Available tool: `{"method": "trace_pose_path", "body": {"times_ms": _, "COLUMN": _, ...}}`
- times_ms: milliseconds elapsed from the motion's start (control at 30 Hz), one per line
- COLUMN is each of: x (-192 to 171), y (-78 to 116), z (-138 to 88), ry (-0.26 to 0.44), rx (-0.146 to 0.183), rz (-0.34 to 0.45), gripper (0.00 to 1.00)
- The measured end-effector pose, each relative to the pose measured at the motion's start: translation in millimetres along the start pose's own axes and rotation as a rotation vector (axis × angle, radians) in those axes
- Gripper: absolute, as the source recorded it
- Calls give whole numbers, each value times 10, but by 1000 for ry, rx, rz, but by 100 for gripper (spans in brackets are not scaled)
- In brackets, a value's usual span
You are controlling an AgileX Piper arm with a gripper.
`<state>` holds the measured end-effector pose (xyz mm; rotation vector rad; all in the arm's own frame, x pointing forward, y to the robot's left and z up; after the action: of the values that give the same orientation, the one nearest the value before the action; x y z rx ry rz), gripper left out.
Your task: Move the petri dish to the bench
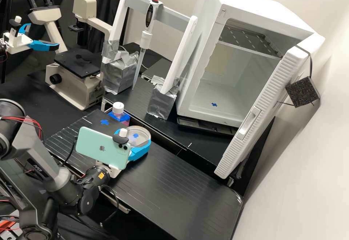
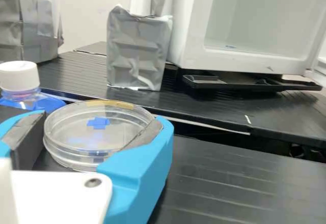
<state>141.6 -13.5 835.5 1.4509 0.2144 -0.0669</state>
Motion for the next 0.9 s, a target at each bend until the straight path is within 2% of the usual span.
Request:
{"method": "trace_pose_path", "body": {"times_ms": 133, "x": 13, "y": -10, "z": -16, "ry": 11, "rx": 1, "rz": -7, "gripper": 0}}
{"method": "trace_pose_path", "body": {"times_ms": 167, "x": 16, "y": -13, "z": -20, "ry": 13, "rx": 1, "rz": -9, "gripper": 100}}
{"method": "trace_pose_path", "body": {"times_ms": 433, "x": 21, "y": -20, "z": -12, "ry": 12, "rx": 3, "rz": -15, "gripper": 100}}
{"method": "trace_pose_path", "body": {"times_ms": 633, "x": -53, "y": 49, "z": -100, "ry": 1, "rx": 23, "rz": 38, "gripper": 100}}
{"method": "trace_pose_path", "body": {"times_ms": 667, "x": -71, "y": 63, "z": -136, "ry": 1, "rx": 12, "rz": 50, "gripper": 100}}
{"method": "trace_pose_path", "body": {"times_ms": 767, "x": -107, "y": 96, "z": -300, "ry": 49, "rx": -57, "rz": 98, "gripper": 100}}
{"method": "trace_pose_path", "body": {"times_ms": 867, "x": -120, "y": 127, "z": -465, "ry": 126, "rx": -80, "rz": 161, "gripper": 100}}
{"method": "trace_pose_path", "body": {"times_ms": 900, "x": -134, "y": 154, "z": -539, "ry": 166, "rx": -78, "rz": 206, "gripper": 100}}
